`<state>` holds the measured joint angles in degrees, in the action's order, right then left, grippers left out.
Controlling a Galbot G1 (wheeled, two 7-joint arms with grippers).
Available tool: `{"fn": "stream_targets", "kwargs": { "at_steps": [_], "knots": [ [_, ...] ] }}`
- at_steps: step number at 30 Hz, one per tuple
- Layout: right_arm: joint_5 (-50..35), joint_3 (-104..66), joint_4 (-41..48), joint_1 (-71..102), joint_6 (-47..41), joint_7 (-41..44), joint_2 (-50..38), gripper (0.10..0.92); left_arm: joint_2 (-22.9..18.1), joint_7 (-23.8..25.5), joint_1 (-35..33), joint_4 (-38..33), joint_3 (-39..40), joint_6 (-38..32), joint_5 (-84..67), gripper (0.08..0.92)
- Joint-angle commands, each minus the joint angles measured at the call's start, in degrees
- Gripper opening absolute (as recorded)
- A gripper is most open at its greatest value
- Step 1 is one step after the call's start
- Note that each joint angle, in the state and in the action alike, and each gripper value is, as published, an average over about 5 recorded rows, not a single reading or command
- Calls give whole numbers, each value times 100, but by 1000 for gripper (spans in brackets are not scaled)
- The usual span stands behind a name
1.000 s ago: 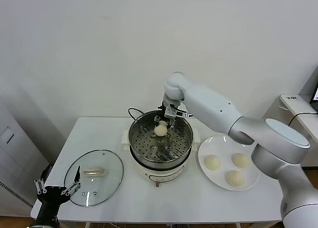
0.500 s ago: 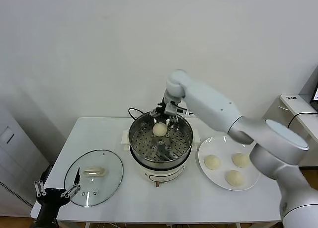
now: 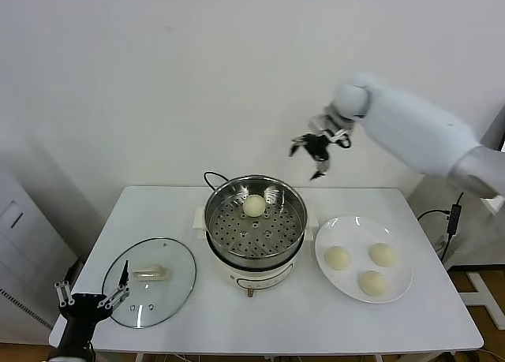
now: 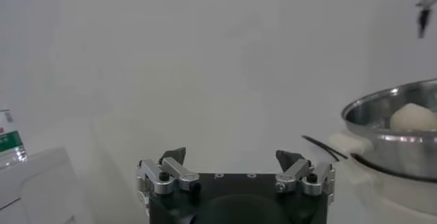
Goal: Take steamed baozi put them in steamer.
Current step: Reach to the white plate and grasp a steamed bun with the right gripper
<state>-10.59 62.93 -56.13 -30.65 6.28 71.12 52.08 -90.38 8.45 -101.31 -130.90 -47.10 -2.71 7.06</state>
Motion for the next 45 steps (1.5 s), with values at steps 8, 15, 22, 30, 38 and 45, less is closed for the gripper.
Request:
{"fn": "stream_targets", "kwargs": {
  "at_steps": [8, 15, 22, 30, 38, 45],
  "knots": [
    [-46, -79, -1074, 1726, -902, -399, -1618, 823, -52, -13, 35, 30, 94, -1, 105, 823],
    [92, -428, -1030, 2371, -902, -609, -1346, 823, -66, -15, -11, 54, 81, -3, 142, 823],
    [156, -510, -873, 2617, -763, -1033, -1022, 823, -49, -18, -19, 91, 67, -2, 144, 823],
    [247, -554, -679, 2722, -807, -1227, -792, 823, -36, -19, -8, 135, 67, 1, 147, 823],
    [425, -668, -499, 2845, -872, -1363, -661, 817, -18, -18, -27, 151, 57, 0, 147, 823],
    [472, -665, -520, 2815, -894, -1376, -701, 663, -18, -17, -59, 140, 47, -15, 150, 823]
  ]
}}
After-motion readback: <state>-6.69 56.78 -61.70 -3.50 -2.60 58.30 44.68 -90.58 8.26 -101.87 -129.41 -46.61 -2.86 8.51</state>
